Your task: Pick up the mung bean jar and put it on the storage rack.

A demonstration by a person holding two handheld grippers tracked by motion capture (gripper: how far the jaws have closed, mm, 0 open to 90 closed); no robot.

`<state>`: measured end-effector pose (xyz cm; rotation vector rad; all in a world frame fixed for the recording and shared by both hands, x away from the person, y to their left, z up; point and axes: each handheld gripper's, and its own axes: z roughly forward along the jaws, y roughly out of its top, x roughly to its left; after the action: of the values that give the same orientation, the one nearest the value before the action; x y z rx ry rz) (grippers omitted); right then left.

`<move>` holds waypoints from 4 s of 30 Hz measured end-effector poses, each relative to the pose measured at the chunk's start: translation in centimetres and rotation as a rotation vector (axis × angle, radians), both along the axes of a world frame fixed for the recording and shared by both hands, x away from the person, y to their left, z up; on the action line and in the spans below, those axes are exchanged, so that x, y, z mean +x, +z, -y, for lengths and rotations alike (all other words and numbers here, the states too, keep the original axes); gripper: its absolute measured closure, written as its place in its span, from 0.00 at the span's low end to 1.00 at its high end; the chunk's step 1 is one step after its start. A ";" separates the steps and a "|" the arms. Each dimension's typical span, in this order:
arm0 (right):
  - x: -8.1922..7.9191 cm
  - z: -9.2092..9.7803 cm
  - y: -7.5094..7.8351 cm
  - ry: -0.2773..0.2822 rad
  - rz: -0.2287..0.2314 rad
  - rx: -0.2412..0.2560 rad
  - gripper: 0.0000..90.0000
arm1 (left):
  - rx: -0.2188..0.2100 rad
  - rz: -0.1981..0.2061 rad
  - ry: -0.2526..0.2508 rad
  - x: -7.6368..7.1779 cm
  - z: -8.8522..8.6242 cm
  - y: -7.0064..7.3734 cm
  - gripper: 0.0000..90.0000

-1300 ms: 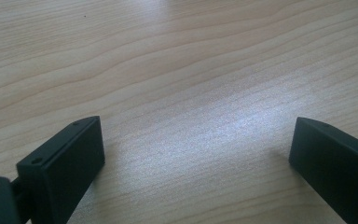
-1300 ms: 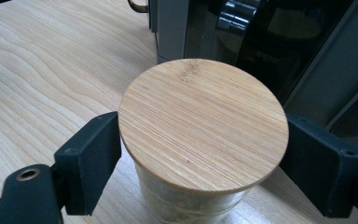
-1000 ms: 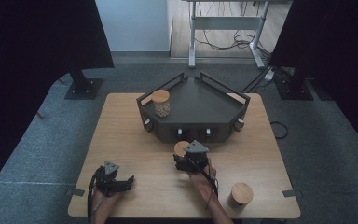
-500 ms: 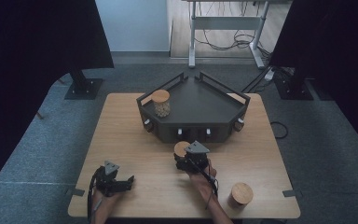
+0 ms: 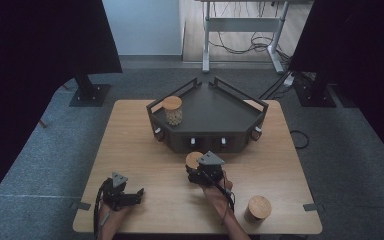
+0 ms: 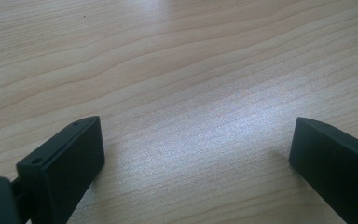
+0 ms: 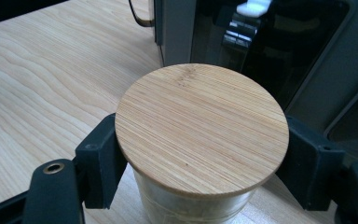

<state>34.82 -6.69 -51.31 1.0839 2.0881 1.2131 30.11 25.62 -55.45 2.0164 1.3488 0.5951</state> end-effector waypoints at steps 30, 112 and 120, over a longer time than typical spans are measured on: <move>-0.6 0.1 4.1 0.043 0.031 -0.001 0.27 | 0.000 0.000 0.000 0.0 0.0 0.0 0.03; 2.8 1.4 11.6 0.063 0.063 0.037 0.27 | 0.001 0.000 -0.005 0.0 0.0 0.0 0.03; 3.3 1.7 11.9 0.056 0.062 0.045 0.27 | 0.000 0.001 -0.005 0.0 0.0 0.0 0.03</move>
<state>38.14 -8.38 -39.39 1.0007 2.0662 1.3092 30.08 25.59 -55.46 2.0188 1.3425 0.5941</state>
